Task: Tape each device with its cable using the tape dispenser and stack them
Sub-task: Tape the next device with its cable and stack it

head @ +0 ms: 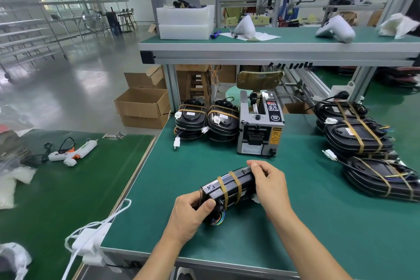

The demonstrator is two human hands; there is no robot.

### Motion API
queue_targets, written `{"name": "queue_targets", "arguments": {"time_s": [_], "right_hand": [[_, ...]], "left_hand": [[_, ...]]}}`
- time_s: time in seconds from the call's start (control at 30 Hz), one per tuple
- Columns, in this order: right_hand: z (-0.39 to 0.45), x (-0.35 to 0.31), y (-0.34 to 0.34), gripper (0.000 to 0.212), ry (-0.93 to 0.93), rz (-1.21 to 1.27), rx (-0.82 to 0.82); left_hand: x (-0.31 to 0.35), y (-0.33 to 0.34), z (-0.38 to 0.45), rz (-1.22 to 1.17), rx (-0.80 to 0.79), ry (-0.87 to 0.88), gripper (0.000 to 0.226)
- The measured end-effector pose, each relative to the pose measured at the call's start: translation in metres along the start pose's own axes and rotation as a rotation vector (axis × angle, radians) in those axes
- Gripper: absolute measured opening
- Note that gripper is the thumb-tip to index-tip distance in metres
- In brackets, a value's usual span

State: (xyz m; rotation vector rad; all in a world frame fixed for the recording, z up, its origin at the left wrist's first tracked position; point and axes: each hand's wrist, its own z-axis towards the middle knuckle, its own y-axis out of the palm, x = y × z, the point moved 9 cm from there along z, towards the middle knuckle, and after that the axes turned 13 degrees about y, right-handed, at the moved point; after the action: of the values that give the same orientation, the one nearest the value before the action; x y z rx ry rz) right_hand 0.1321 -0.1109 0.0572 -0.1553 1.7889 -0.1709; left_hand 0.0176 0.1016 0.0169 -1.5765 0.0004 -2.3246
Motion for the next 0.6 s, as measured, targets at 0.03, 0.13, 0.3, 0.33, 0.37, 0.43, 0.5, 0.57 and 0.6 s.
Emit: {"name": "queue_targets", "arguments": {"time_s": [0.03, 0.13, 0.3, 0.33, 0.37, 0.43, 0.5, 0.57, 0.6], "right_hand": [[0.0, 0.001, 0.002, 0.014, -0.009, -0.008, -0.014], [-0.005, 0.002, 0.008, 0.021, -0.024, -0.058, -0.052], [-0.01, 0.001, 0.012, 0.058, -0.02, -0.115, -0.106], [-0.01, 0.002, 0.011, 0.057, -0.009, -0.079, -0.131], [-0.009, 0.003, 0.01, 0.052, 0.0, -0.031, -0.151], [-0.006, 0.005, 0.006, 0.037, 0.011, 0.039, -0.16], [-0.004, 0.011, 0.006, 0.047, 0.047, 0.039, -0.162], [-0.004, 0.021, 0.012, 0.078, 0.099, -0.015, -0.166], [-0.005, 0.023, 0.013, 0.088, 0.12, -0.042, -0.168]], "left_hand": [[-0.001, -0.001, 0.0, 0.003, 0.003, 0.001, 0.065], [-0.003, -0.001, 0.001, 0.004, 0.005, 0.006, 0.064], [-0.004, -0.002, 0.001, 0.007, 0.018, -0.005, 0.068], [-0.002, -0.002, 0.001, 0.011, 0.02, 0.0, 0.067], [0.0, -0.002, 0.001, 0.013, 0.019, 0.004, 0.065], [0.003, -0.001, 0.001, 0.007, 0.016, 0.005, 0.063], [0.004, -0.001, 0.0, -0.002, 0.014, 0.002, 0.065], [0.004, -0.001, 0.0, -0.004, 0.018, 0.003, 0.069], [0.004, -0.002, 0.001, -0.006, 0.02, 0.005, 0.07]]}}
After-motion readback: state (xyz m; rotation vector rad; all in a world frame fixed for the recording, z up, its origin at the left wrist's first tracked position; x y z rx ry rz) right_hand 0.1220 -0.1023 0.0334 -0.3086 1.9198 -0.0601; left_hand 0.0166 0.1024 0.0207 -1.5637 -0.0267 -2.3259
